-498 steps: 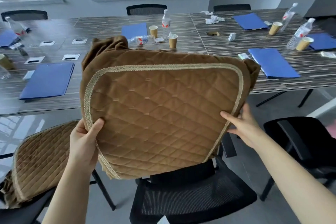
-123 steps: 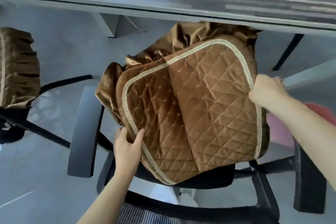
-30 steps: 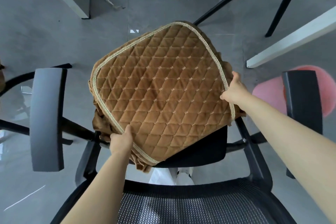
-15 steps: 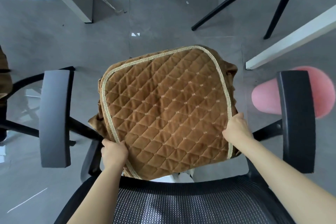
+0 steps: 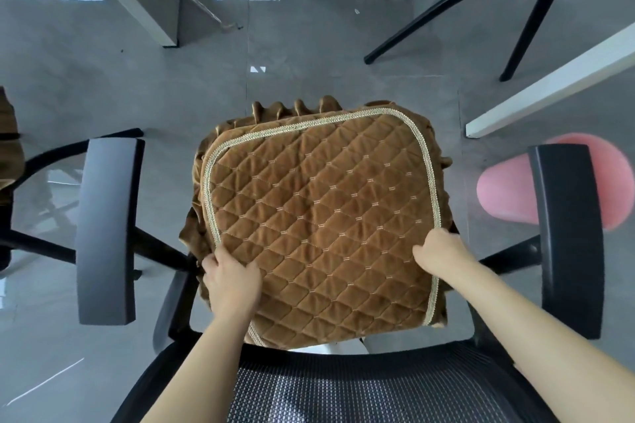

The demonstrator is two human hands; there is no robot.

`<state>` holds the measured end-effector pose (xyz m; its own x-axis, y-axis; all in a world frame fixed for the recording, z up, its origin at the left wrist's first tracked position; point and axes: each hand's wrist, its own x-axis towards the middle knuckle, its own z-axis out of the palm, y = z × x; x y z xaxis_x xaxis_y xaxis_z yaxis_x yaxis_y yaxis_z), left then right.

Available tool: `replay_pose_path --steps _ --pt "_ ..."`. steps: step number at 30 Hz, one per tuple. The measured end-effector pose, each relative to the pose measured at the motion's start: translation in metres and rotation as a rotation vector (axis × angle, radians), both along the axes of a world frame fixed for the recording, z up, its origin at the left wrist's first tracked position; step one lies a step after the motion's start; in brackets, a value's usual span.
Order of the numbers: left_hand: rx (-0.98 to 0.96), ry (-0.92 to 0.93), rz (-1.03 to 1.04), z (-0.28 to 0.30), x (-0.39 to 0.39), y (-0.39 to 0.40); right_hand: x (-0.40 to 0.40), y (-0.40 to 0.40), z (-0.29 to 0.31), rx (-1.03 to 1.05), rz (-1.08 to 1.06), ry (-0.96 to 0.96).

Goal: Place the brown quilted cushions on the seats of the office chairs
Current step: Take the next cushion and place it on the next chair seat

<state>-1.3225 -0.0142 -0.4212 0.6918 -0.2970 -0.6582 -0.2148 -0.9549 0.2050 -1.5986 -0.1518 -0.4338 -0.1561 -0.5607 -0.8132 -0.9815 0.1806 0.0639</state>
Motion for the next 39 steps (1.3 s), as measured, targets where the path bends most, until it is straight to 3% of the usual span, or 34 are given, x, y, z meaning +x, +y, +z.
replay_pose_path --steps 2,7,12,14,16,22,30,34,37,39 --pt "-0.057 -0.022 -0.048 -0.001 0.007 -0.017 0.008 -0.021 0.003 -0.116 -0.073 -0.036" --pt "-0.181 -0.091 -0.097 -0.014 0.029 -0.054 0.030 -0.082 -0.001 -0.287 -0.019 -0.031" --pt "-0.229 -0.023 0.234 -0.033 0.062 -0.088 0.046 -0.120 -0.017 -0.235 -0.310 -0.142" --pt "-0.209 0.055 0.380 -0.037 0.075 -0.097 0.047 -0.125 -0.018 -0.223 -0.346 -0.120" --pt "-0.196 0.093 0.402 -0.038 0.082 -0.103 0.039 -0.126 -0.020 -0.237 -0.326 -0.109" --pt "-0.386 -0.004 0.053 -0.035 0.076 -0.126 0.005 -0.109 -0.023 -0.178 -0.433 -0.170" --pt "-0.218 -0.055 -0.057 -0.038 0.081 -0.102 0.019 -0.092 -0.021 -0.191 -0.329 -0.147" --pt "-0.111 -0.192 -0.236 -0.040 0.078 -0.107 0.046 -0.106 -0.014 -0.169 -0.143 0.033" --pt "-0.206 -0.241 -0.478 -0.042 0.078 -0.135 0.072 -0.127 -0.007 -0.412 0.165 -0.095" --pt "-0.269 -0.222 -0.636 -0.042 0.082 -0.160 0.091 -0.144 -0.003 -0.432 0.362 -0.223"
